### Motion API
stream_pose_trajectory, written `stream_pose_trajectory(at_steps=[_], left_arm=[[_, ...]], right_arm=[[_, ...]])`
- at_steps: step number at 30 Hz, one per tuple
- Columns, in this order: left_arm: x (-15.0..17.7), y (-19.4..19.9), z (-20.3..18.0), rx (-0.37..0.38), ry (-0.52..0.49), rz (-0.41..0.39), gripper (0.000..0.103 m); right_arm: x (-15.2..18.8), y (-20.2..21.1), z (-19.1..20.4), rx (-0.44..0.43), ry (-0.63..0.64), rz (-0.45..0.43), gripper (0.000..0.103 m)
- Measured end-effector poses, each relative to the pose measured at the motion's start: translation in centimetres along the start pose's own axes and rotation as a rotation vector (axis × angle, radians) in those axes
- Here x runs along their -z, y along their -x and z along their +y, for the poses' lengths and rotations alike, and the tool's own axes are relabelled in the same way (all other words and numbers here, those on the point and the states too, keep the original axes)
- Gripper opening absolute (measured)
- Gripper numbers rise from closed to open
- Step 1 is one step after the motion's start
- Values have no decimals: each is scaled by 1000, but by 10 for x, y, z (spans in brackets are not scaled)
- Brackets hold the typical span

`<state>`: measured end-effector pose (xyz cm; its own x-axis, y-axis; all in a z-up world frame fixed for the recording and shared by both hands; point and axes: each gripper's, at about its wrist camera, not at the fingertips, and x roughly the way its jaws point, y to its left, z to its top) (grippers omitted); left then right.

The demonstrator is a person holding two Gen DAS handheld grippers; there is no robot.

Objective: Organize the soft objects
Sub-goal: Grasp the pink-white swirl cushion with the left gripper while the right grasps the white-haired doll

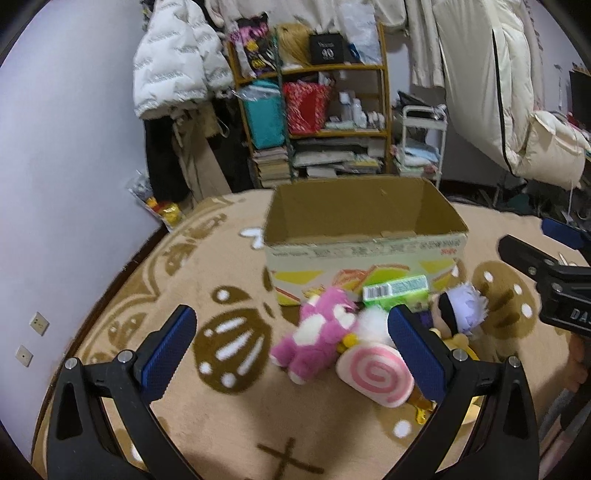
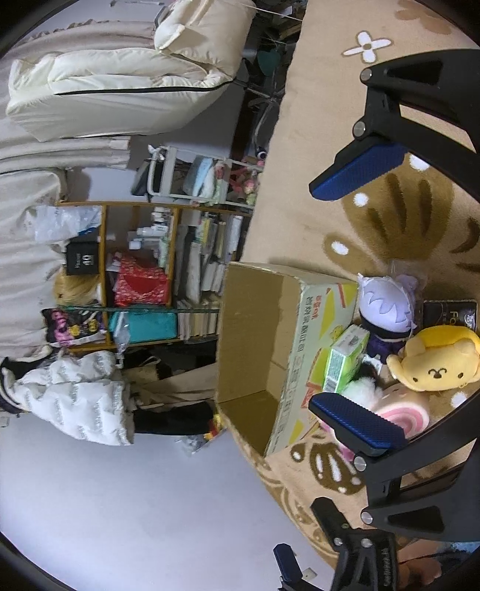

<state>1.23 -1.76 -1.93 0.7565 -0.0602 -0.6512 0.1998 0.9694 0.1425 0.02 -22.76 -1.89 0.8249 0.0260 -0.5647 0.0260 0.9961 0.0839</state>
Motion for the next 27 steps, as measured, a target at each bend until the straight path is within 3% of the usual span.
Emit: stream_pose_trajectory(at_steps=[11, 20, 27], left_arm=[[4, -40, -41, 41, -66, 142, 102], [14, -71, -59, 67, -100, 256, 102], [24, -90, -58, 88, -72, 334, 102]], right_arm=[[9, -48, -19, -2, -88, 174, 103], [19, -75, -20, -29, -99, 271, 103], [29, -86, -19, -30, -96, 320, 103]])
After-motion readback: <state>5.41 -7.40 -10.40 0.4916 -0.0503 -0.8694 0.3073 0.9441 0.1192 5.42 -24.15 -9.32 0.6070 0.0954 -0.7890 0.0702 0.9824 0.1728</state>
